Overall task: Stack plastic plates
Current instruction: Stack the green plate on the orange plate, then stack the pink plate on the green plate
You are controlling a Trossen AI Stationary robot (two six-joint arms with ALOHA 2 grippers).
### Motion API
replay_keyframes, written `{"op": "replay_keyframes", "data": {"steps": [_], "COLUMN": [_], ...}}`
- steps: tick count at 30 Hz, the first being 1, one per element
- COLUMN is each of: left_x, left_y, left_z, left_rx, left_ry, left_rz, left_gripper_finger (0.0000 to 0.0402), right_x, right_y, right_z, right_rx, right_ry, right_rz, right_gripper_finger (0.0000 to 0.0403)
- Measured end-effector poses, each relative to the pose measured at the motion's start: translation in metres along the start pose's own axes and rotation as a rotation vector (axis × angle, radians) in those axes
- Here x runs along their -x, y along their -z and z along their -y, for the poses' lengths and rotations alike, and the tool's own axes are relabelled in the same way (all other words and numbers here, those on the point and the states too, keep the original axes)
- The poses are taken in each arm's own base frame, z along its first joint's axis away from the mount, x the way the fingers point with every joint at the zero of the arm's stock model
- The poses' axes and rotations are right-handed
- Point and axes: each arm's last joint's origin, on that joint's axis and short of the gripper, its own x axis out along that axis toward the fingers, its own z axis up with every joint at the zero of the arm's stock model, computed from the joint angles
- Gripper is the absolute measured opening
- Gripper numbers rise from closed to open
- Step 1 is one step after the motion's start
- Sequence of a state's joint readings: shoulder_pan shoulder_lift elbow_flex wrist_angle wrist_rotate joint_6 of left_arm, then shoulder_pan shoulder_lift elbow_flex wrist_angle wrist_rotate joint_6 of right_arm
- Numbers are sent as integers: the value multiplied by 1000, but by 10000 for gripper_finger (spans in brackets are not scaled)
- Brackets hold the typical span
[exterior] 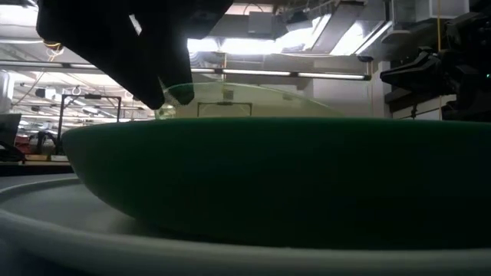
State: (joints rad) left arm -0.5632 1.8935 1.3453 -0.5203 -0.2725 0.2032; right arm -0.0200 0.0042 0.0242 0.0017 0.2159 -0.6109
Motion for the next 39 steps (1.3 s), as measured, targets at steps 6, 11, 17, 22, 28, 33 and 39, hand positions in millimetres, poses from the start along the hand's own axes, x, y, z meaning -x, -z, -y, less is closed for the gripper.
{"op": "replay_keyframes", "data": {"steps": [6,11,17,22,28,33,39], "left_x": [0,1,1,1,1,3,9], "left_y": [-3,-5,-6,-6,-6,-7,-8], "left_z": [-2,-2,-2,0,2,9,21], "left_rx": [91,135,166,186,263,355,499], "left_ry": [-54,-84,-60,-8,4,15,36], "left_rz": [24,44,53,59,62,52,48], "left_gripper_finger": [106,110,109,109,109,109,109], "right_x": [0,0,0,0,0,0,0], "right_y": [0,0,0,0,0,0,0], "right_z": [0,0,0,0,0,0,0], "right_rx": [0,0,0,0,0,0,0], "right_ry": [0,0,0,0,0,0,0], "right_rz": [1,0,0,0,1,0,0], "right_gripper_finger": [62,62,62,62,62,62,62]}}
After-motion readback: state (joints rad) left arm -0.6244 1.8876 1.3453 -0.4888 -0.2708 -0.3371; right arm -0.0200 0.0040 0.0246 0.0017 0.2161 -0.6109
